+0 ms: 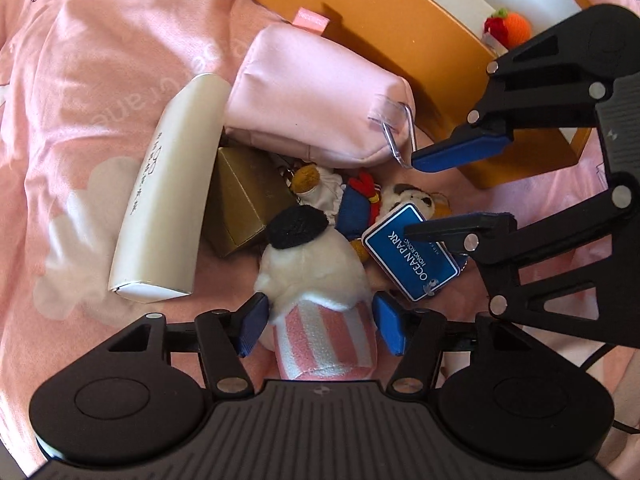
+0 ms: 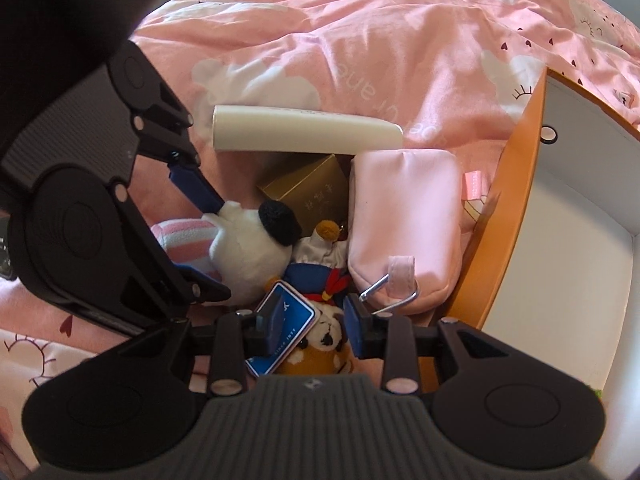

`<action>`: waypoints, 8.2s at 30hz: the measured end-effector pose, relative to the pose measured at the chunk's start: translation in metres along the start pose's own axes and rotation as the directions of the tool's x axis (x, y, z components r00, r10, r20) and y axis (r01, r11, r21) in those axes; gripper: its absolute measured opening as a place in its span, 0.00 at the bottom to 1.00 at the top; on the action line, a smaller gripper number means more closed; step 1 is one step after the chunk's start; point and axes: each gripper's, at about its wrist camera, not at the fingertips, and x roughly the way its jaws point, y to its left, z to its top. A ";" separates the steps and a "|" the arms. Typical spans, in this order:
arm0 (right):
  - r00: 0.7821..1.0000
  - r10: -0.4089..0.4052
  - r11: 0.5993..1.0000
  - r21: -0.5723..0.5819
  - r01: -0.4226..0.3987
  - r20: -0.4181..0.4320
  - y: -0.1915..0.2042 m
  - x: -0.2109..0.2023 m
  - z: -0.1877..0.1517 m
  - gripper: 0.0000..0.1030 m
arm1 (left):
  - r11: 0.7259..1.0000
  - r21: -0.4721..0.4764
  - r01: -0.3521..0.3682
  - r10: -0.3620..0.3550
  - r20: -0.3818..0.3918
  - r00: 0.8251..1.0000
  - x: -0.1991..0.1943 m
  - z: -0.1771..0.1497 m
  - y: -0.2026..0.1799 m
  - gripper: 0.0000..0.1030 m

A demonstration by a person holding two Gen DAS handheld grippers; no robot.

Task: Organize objects
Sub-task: 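Grasp the striped plush with the left gripper while the right grasps the dog plush and card, then lift the plush toys and carry them over the orange box with both grippers, then lower the plush toys into the box and open both grippers, then withdraw both tools from the box back toward the remaining items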

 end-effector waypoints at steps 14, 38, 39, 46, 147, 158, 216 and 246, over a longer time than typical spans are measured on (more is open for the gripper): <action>0.996 -0.050 0.999 -0.019 0.049 -0.077 0.024 0.026 -0.001 0.57 | 0.920 -0.367 0.138 -0.052 0.233 0.971 -0.016 -0.078 0.028 0.56; 0.989 -0.139 0.989 0.048 0.141 -0.051 0.030 0.039 -0.023 0.52 | 0.927 -0.353 -0.123 0.224 0.261 0.939 -0.009 -0.085 -0.035 0.55; 0.991 -0.131 0.990 0.047 0.133 -0.042 0.030 0.035 -0.024 0.52 | 0.933 -0.336 -0.130 0.225 0.261 0.939 -0.009 -0.085 -0.036 0.55; 0.998 -0.052 0.996 0.074 0.049 0.038 0.029 -0.004 -0.030 0.52 | 0.950 -0.237 -0.205 0.266 0.263 0.927 -0.003 -0.087 -0.050 0.54; 0.992 0.045 0.766 0.634 -0.108 0.115 -0.241 -0.025 -0.029 0.48 | 0.901 0.308 -0.305 0.199 0.331 0.922 0.003 0.168 -0.126 0.38; 0.996 0.067 0.790 0.606 -0.094 0.067 -0.236 -0.031 -0.038 0.51 | 0.961 0.247 -0.123 0.046 0.294 0.955 -0.023 0.159 -0.103 0.49; 0.990 0.046 0.873 0.476 -0.106 0.136 -0.222 -0.035 -0.037 0.24 | 0.992 0.067 0.108 -0.118 0.173 0.978 0.004 0.178 -0.039 0.45; 0.991 -0.109 0.987 -0.107 0.116 0.071 -0.007 0.002 0.037 0.50 | 0.905 -0.417 0.086 0.144 0.490 0.860 -0.066 -0.023 0.035 0.43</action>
